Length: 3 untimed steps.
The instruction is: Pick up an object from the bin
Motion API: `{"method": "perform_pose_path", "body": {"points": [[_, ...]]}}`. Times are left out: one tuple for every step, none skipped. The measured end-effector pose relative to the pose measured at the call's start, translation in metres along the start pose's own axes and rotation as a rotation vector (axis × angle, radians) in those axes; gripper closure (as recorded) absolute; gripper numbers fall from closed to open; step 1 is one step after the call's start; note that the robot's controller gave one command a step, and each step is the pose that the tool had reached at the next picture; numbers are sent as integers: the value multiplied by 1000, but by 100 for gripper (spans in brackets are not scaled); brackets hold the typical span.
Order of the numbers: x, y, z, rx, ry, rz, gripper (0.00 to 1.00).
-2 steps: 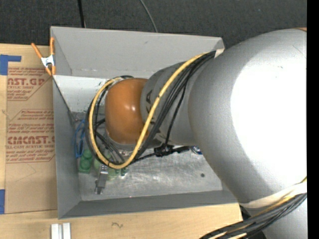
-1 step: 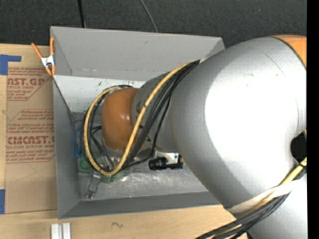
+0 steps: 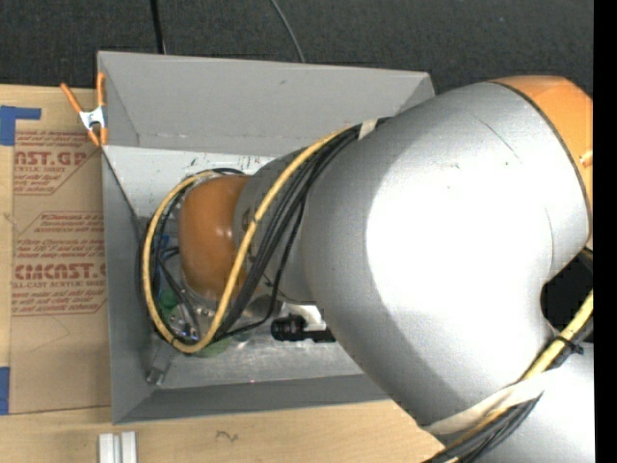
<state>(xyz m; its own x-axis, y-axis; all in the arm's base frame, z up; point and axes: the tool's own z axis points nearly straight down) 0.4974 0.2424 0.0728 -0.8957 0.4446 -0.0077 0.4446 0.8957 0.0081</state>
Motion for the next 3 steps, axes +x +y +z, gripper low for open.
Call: {"method": "perform_pose_path", "body": {"points": [[-2,1,-2,-4,-6,1,100],[-3,2,-54,4,5,0,100],[-5,4,-122,2,3,-1,100]]}}
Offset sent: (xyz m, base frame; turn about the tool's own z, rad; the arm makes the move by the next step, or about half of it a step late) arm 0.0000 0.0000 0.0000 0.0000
